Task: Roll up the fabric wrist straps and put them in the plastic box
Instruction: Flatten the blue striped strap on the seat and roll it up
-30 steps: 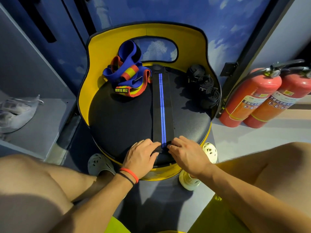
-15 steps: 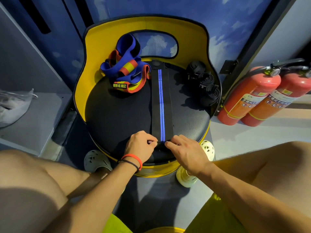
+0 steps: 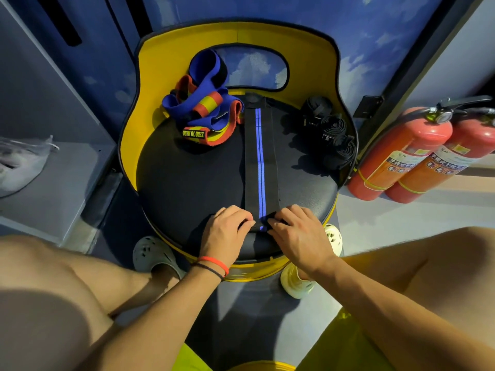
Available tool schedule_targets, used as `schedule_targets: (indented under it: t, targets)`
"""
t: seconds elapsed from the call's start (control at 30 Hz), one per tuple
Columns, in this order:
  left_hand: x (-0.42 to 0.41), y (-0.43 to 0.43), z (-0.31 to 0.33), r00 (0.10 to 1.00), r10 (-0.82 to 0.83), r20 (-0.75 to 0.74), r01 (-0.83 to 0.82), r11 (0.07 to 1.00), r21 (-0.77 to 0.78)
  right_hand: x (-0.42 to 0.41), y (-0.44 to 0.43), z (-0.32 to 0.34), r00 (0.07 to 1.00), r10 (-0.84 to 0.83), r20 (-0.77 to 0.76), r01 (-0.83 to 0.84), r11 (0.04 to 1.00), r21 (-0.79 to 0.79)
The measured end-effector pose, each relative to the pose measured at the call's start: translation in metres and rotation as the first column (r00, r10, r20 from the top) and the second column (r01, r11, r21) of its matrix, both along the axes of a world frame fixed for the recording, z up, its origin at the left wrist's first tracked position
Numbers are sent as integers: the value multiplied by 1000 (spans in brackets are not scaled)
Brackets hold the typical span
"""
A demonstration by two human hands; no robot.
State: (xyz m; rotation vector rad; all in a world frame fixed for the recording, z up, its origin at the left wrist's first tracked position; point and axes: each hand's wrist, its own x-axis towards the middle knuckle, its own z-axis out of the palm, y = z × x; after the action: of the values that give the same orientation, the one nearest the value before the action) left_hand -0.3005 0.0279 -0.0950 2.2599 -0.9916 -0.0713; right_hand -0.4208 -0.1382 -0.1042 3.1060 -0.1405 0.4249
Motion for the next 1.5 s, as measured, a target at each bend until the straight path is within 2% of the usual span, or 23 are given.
schedule_targets:
  t: [0.07, 0.13, 0.2, 0.3, 0.43, 0.53, 0.73, 0.9, 0.97, 1.07, 1.17, 1.23, 1.33, 1.5]
  targets:
    - [4, 6, -5, 994, -53, 93, 50, 998, 33, 0, 0, -1, 1000, -17, 1, 17, 1000, 12]
    - [5, 8, -6, 991, -73, 115, 66, 996, 59, 1, 2, -1, 1000, -20, 7, 20, 999, 28]
    - [5, 6, -3, 997, -42, 60, 38, 998, 55, 1, 3, 1, 1000, -14, 24, 13, 999, 45]
    - [8, 0, 4, 992, 37, -118, -33, 999, 38, -2, -1, 1, 1000, -5, 21, 4, 996, 86]
    - [13, -6, 13, 950, 123, -288, -110, 992, 62, -2, 0, -2, 996, -81, 38, 68, 960, 273]
    - [12, -9, 17, 908, 187, -374, -170, 982, 79, 2, 0, -1, 995, -96, 41, 78, 944, 320]
    - [12, -10, 25, 855, 261, -449, -223, 965, 137, 4, 1, 8, 993, -112, -41, 119, 907, 404]
    - [14, -5, 26, 820, 277, -500, -196, 958, 208, 4, -4, 11, 989, -131, -68, 145, 772, 619]
    - [14, -6, 24, 820, 303, -486, -227, 951, 209, 6, -4, 7, 987, -157, -46, 151, 769, 621]
    - [13, -9, 18, 823, 335, -458, -287, 942, 175, 7, -1, 1, 982, -186, 37, 135, 823, 551]
    - [14, -11, 14, 844, 342, -412, -309, 940, 147, 3, -1, -3, 990, -97, 106, 42, 901, 433]
    - [13, -14, 13, 866, 328, -377, -317, 944, 92, -1, -3, -6, 996, -13, 93, -23, 927, 373]
    - [8, -16, 8, 930, 219, -294, -240, 970, -37, -3, -7, -11, 999, -16, 31, 5, 948, 318]
    - [5, -7, 2, 984, 111, -142, -128, 985, -116, 5, -3, -7, 994, -108, 16, 97, 942, 320]
